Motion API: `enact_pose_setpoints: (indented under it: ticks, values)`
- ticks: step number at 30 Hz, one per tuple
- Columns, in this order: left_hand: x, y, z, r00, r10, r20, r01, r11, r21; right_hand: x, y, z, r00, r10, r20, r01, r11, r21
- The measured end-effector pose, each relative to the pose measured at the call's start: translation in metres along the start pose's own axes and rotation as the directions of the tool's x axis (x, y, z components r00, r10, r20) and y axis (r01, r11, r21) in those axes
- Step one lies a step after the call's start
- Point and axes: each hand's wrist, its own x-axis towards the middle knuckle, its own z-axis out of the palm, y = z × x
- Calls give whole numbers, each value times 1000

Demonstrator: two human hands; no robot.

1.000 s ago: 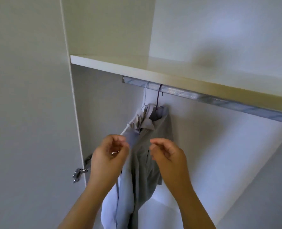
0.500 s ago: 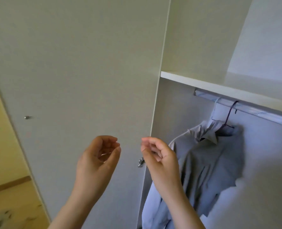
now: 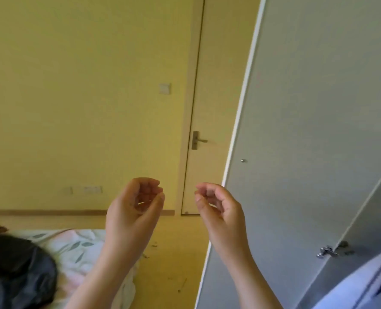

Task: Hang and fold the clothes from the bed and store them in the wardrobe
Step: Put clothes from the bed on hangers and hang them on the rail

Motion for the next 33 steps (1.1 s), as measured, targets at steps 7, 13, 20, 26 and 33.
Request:
enact_pose_setpoints:
  ticks: [7, 13, 20, 26, 33]
  values:
    - [23, -42, -93, 996, -54, -65, 60, 995, 84, 5, 10, 103, 995, 18, 103, -22, 999, 37]
    - [58, -77, -106, 992, -104, -67, 110, 990, 91, 41, 40, 139, 990, 46, 132, -46, 999, -5]
    - [104, -117, -88, 980, -142, -139, 158, 981, 113, 105, 88, 162, 970, 47, 237, -47, 999, -6]
    - [143, -159, -94, 963, -172, -210, 212, 959, 187, 157, 123, 203, 943, 60, 327, -68, 998, 12]
    - [221, -214, -109, 939, -172, -299, 235, 954, 189, 229, 164, 269, 919, 46, 391, -55, 998, 12]
